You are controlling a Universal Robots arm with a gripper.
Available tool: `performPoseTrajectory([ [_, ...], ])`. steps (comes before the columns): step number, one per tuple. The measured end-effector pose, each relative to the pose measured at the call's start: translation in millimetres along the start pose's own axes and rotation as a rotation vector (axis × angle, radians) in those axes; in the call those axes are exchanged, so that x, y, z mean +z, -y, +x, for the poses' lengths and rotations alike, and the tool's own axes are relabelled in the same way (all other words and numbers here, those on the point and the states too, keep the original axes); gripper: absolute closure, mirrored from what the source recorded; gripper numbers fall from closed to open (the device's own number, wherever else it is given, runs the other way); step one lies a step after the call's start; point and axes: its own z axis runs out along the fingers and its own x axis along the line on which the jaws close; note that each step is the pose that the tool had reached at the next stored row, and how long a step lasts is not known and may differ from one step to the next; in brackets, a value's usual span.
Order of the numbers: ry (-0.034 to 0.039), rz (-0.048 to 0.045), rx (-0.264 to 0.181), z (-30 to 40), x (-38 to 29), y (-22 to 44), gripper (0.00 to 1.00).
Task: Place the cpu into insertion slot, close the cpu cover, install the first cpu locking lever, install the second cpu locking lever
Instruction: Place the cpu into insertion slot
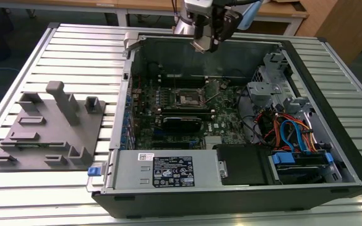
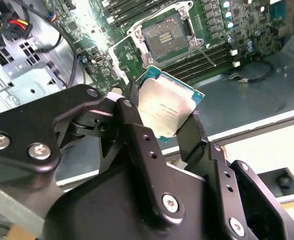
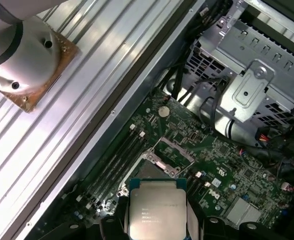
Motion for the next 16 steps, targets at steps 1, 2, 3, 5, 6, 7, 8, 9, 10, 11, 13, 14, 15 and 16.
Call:
performPoseTrajectory([
  [1,0.0012,-0.0002,0.013,0.0,0.1,0.0,0.46],
  [2,0.0023,-0.0005,0.027,0.0,0.2,0.0,0.46],
  [3,0.0036,-0.0007,0.041,0.0,0.2,0.0,0.46],
  [5,0.0054,-0.0007,0.064,0.0,0.3,0.0,0.46],
  [6,0.0058,-0.0005,0.072,0.0,0.4,0.0,0.46],
  [7,0.0063,-0.0001,0.081,0.0,0.4,0.0,0.46],
  [8,0.0068,0.0002,0.090,0.0,0.4,0.0,0.46],
  [9,0.0073,0.0003,0.099,0.0,0.4,0.0,0.46],
  [10,0.0078,0.0005,0.105,0.0,0.4,0.1,0.46],
  [11,0.0077,0.0013,0.110,0.0,0.4,0.1,0.46],
  [13,0.0059,0.0051,0.120,0.0,0.5,0.0,0.46],
  [14,0.0043,0.0081,0.125,0.0,0.6,0.0,0.46],
  [15,0.0033,0.0108,0.130,0.0,0.6,0.0,0.46],
  [16,0.0024,0.0128,0.136,0.0,0.7,0.1,0.46],
])
